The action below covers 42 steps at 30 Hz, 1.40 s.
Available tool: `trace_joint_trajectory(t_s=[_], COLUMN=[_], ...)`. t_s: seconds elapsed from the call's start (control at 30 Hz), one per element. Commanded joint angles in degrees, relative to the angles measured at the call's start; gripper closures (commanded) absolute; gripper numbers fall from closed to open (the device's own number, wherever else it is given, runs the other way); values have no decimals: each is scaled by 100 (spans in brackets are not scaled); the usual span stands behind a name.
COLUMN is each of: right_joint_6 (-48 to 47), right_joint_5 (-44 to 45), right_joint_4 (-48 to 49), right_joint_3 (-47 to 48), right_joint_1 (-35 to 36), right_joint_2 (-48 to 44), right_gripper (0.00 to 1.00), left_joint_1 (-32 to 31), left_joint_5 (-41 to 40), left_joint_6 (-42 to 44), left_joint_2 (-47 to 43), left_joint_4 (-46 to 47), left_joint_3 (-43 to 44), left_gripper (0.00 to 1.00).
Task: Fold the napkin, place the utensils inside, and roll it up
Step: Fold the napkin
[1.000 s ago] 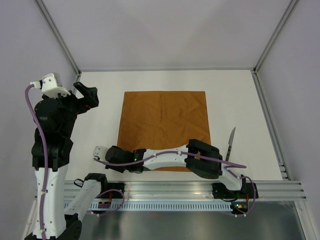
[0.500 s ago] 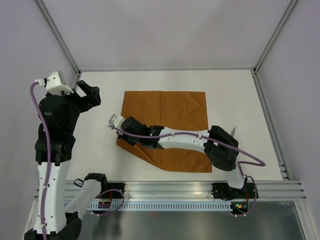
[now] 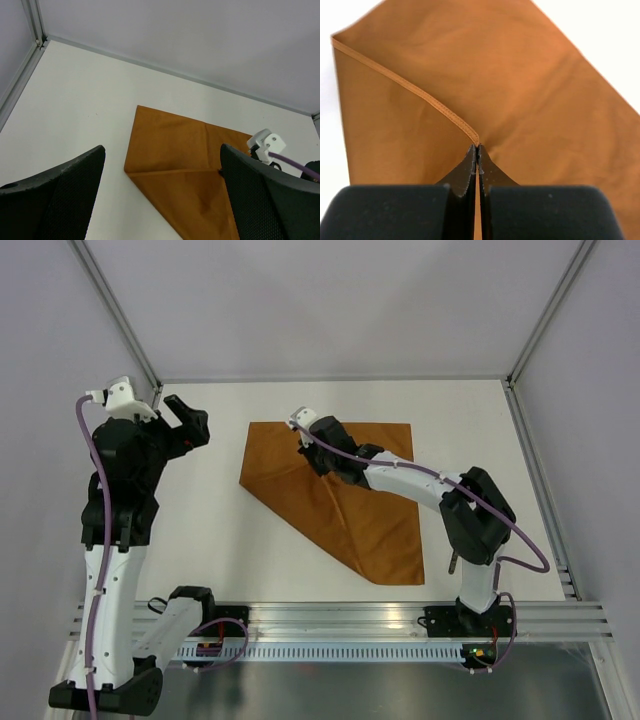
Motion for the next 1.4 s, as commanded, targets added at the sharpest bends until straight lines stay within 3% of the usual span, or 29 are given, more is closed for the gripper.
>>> trace_joint_trajectory(t_s=[0.0,0.53,1.37], right_joint_6=[-89,-98,113], right_joint_5=[-108,-372,-452], right_joint_4=[122,385,781], right_joint_3=[-127,-453,-321], right_joint_1=[-342,-2100,-3059], right_joint_2=[-345,-311,278], right_gripper=[100,100,99], left_joint_1=[21,21,21], left_joint_5=[175,263,315], left_joint_6=[-207,-225,-198], left_joint_2=[23,234,427], left_joint_4=[318,555,731], left_joint_3=[-64,-257,-415], left_gripper=[0,0,0])
